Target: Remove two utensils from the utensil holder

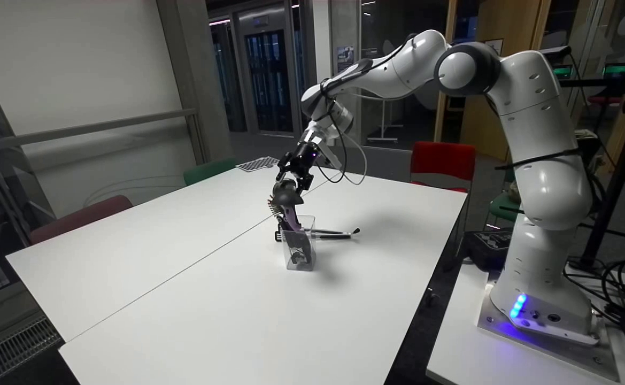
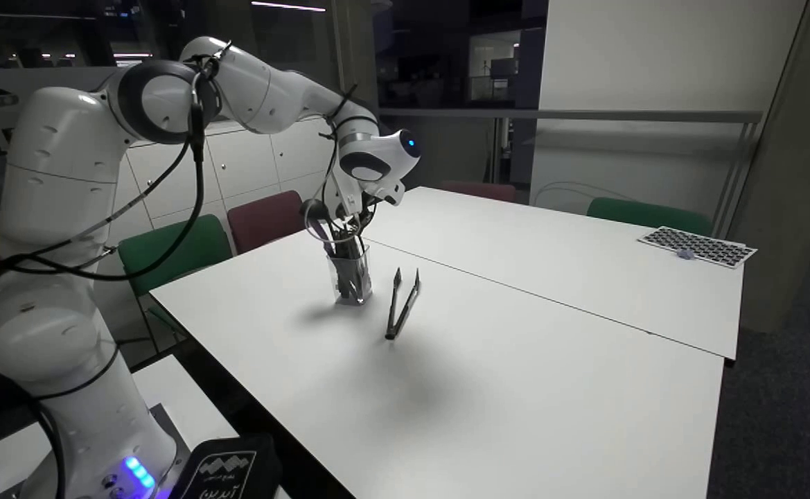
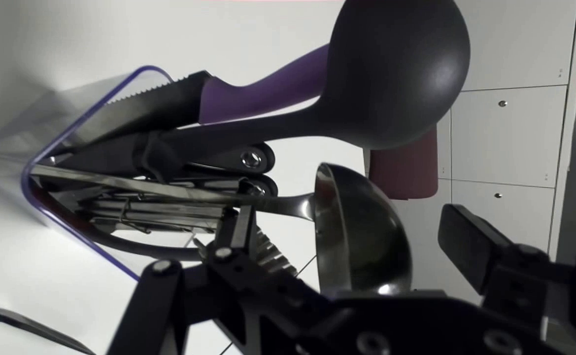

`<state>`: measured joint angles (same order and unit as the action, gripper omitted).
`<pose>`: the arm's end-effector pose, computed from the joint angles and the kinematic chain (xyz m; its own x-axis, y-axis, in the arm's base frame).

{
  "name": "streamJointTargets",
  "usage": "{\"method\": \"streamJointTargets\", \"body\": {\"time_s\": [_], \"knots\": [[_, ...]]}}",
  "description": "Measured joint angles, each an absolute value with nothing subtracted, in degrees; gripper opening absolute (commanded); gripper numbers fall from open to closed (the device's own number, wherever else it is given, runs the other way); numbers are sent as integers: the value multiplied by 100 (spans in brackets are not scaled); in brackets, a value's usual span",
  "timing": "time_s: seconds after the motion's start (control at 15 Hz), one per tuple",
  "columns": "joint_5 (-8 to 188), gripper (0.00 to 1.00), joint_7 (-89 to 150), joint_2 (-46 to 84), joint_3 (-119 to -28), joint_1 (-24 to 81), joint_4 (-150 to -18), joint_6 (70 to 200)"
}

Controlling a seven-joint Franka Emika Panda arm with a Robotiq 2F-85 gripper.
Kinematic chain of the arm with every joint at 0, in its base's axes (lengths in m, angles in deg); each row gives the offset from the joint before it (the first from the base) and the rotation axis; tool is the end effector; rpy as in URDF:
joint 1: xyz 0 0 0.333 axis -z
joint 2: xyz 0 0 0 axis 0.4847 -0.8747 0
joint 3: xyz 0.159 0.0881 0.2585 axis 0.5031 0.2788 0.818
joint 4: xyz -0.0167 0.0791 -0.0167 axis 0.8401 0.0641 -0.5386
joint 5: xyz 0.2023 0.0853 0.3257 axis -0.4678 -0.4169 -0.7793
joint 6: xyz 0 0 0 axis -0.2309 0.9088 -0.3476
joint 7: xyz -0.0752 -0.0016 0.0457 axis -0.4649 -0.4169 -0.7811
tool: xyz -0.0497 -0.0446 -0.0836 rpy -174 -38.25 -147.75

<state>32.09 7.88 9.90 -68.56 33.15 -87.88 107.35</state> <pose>0.6578 0.0237 0.3556 0.9874 -0.1053 -0.1178 -0.1576 -0.6077 -0.7784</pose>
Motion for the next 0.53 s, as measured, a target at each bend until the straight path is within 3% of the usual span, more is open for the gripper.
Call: {"method": "streamJointTargets", "body": {"time_s": [0.53], "knots": [[3315, 100, 1115, 1065, -6965, 3337, -8758, 10942]]}}
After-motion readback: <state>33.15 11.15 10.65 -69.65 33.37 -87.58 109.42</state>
